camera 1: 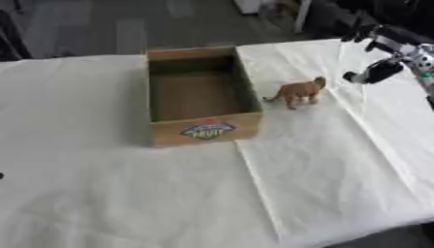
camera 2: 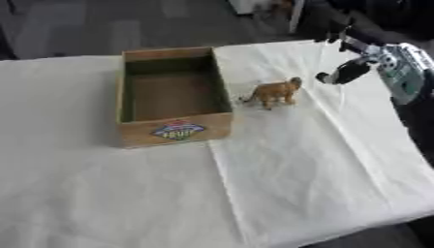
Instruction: Pick up objects on the table and place them in the box.
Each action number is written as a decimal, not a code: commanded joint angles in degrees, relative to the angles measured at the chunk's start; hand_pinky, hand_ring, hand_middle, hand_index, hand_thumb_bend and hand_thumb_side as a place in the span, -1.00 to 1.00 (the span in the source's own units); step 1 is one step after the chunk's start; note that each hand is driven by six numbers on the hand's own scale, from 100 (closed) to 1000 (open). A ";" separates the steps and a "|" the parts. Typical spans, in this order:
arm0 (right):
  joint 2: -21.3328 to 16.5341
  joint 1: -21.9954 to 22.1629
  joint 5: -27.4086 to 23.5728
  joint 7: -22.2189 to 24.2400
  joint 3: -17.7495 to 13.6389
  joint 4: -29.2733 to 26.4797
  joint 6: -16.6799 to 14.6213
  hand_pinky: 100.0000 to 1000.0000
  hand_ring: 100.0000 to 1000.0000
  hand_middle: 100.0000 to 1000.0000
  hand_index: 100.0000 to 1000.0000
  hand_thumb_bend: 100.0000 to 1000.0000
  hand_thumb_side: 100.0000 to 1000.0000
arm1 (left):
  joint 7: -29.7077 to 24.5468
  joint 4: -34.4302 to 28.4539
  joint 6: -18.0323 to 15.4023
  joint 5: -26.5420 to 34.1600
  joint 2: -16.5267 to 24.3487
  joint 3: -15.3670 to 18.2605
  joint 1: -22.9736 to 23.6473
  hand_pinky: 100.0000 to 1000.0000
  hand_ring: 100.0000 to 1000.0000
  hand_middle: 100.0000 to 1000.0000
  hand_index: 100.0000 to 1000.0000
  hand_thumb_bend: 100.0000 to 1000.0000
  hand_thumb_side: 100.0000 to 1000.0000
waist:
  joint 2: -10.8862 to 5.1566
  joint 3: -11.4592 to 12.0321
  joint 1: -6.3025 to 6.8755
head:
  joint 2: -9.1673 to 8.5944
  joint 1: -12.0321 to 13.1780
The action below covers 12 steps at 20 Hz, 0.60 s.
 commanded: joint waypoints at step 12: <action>2.05 -2.22 6.53 1.24 1.42 2.68 -2.63 0.57 0.83 0.72 0.76 -0.29 -1.00 | -0.53 -1.53 -0.06 -0.01 1.17 0.00 -1.22 -0.02 0.08 -0.10 -0.10 -0.70 -0.03 | -0.27 0.78 0.24 | -0.60 -0.29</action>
